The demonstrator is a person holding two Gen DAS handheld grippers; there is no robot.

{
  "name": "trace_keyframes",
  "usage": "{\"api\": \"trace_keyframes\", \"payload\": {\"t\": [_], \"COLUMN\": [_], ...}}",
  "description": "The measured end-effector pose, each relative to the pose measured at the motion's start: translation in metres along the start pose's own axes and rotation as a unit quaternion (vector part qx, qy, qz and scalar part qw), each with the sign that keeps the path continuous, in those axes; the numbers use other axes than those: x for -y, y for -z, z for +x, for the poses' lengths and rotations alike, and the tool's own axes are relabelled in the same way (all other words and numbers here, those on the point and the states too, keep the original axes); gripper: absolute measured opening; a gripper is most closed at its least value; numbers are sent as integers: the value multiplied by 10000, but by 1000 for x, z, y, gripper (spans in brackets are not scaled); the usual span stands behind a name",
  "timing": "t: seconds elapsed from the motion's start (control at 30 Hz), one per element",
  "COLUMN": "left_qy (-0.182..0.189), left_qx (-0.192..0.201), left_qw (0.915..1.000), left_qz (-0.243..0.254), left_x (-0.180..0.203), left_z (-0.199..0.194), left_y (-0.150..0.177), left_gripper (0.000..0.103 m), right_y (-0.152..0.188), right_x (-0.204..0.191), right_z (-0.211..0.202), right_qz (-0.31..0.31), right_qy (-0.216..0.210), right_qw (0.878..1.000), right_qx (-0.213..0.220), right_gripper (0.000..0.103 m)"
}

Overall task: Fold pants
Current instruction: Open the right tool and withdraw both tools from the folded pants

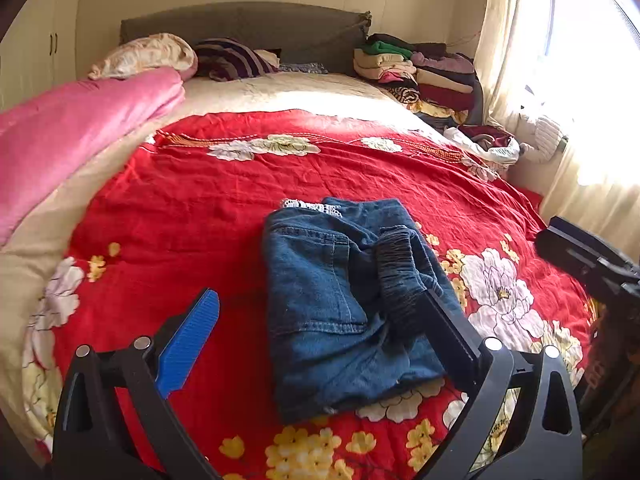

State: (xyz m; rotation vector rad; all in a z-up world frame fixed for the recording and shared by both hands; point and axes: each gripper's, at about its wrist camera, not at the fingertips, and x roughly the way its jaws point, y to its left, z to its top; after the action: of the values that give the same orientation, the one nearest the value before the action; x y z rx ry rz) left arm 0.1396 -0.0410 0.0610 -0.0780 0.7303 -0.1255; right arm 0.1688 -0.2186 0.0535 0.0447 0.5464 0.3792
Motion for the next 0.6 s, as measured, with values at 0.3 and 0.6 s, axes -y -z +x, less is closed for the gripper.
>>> {"api": "trace_keyframes", "payload": {"t": [0.3,0.6], "left_qy": [-26,-79], "left_qx": [155,107], "left_qw": [9999,9999], "left_qz": [-27,-38], "left_x": [6,5], "left_z": [-32,-50], "left_y": [11,35], "left_gripper": [99,99], "right_y": [4,26], "right_x": [-11,-23], "right_z": [-30,-49], "right_qz": [-88,-215], "right_qy": [-57,-63], "right_qw": [9998,9997], "right_qx": [155,21], "right_gripper": [94,94]}}
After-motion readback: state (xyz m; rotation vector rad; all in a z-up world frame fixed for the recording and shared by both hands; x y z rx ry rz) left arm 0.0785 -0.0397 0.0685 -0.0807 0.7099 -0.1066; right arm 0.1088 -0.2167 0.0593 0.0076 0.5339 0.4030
